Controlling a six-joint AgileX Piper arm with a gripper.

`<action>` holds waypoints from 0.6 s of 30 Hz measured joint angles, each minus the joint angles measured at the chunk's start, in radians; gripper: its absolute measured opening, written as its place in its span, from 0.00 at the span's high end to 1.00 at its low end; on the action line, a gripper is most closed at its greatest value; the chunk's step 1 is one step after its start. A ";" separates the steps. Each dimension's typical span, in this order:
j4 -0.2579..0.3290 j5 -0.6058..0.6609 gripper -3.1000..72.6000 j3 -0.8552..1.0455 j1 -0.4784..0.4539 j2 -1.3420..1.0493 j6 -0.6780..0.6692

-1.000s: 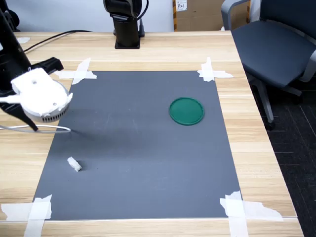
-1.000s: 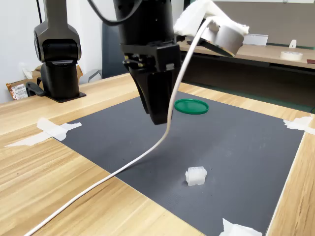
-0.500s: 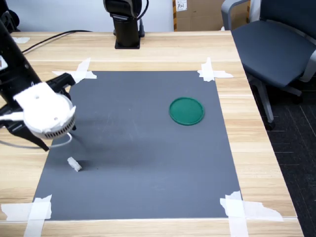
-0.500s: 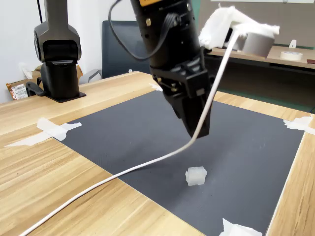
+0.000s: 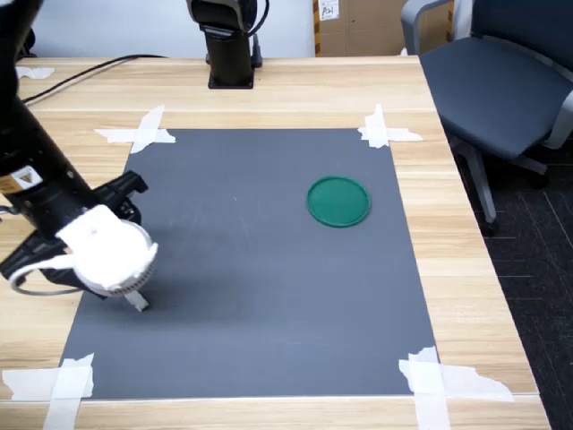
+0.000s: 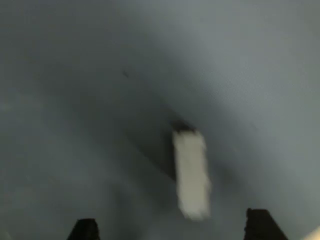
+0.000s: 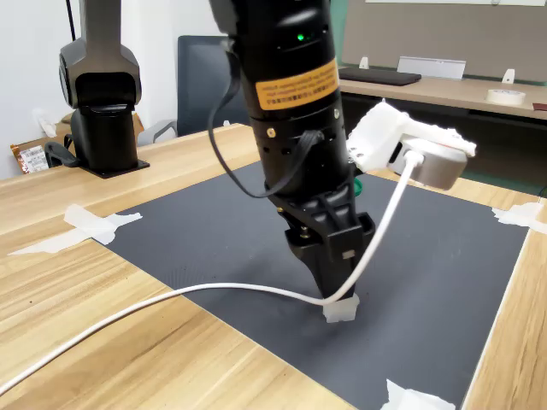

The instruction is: Grasp a white terminal and put it in the green lid.

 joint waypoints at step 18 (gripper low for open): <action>-0.054 -0.074 0.28 -0.009 0.038 0.053 0.111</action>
